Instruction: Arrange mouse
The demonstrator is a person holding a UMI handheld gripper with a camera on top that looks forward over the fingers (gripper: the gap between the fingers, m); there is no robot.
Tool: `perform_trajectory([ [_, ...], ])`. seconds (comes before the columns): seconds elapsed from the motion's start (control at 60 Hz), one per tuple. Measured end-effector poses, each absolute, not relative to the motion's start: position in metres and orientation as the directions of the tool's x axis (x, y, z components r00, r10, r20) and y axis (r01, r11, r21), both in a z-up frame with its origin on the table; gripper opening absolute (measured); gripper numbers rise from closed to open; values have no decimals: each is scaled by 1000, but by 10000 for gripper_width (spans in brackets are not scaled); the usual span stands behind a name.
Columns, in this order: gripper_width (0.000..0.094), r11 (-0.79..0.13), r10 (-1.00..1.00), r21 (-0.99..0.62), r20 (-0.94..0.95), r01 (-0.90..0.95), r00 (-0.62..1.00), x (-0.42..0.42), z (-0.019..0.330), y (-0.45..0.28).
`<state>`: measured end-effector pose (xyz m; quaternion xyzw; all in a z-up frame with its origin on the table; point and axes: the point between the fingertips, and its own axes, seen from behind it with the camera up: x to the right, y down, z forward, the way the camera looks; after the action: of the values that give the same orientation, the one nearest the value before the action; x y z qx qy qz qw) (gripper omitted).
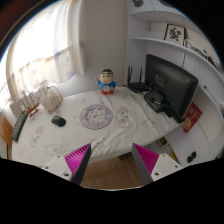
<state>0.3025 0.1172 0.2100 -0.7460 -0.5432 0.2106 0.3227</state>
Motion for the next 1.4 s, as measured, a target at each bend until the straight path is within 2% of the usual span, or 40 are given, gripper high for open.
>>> perform_trajectory([
  [0.133, 854, -222, 950, -703, 0, 675, 313, 301, 209, 108],
  [0.433, 854, -134, 978, -695, 20, 706, 206, 283, 192, 64],
  [1.0, 853, 53, 998, -692, 8, 720, -66, 245, 144, -78],
  [1.283, 854, 54, 993, -780, -24, 623, -116, 197, 114, -129],
  [1.4, 853, 53, 995, -828, -4, 558, -101, 162, 86, -133],
])
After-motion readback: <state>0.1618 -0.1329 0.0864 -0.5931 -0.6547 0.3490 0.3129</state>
